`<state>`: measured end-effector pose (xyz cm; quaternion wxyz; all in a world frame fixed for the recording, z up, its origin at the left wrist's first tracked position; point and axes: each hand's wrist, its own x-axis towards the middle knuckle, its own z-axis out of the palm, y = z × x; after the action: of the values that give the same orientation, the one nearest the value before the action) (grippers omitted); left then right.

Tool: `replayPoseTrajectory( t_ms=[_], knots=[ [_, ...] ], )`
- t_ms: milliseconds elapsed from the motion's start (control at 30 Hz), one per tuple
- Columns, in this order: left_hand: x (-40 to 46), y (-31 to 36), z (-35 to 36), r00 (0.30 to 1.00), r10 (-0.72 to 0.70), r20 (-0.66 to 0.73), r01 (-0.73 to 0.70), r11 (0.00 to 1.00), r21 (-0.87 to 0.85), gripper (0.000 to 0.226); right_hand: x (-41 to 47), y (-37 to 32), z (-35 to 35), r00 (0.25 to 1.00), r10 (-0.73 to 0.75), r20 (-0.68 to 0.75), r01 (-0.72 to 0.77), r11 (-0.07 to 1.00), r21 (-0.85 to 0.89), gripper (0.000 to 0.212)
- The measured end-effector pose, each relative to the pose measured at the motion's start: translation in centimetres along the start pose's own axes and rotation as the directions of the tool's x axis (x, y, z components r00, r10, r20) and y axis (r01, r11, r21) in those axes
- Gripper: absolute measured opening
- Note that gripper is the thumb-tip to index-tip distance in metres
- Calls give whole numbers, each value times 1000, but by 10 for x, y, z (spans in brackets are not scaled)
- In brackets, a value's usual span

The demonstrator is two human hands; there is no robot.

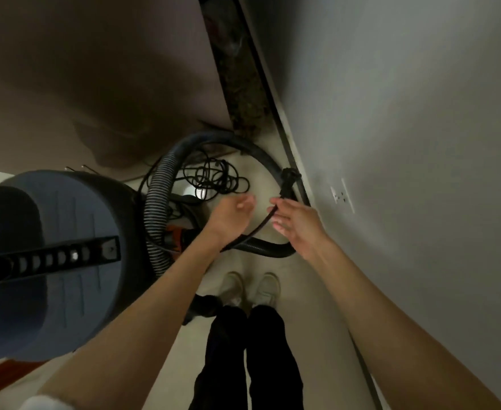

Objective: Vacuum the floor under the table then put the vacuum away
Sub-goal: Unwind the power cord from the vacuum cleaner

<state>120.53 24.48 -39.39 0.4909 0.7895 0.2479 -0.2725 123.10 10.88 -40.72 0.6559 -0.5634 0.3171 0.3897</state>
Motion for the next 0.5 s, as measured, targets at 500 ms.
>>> replayPoseTrajectory(
  t_ms=[500],
  knots=[
    [119, 15, 110, 949, -100, 299, 91, 995, 46, 19, 73, 66, -77, 992, -115, -60, 107, 988, -114, 18]
  ],
)
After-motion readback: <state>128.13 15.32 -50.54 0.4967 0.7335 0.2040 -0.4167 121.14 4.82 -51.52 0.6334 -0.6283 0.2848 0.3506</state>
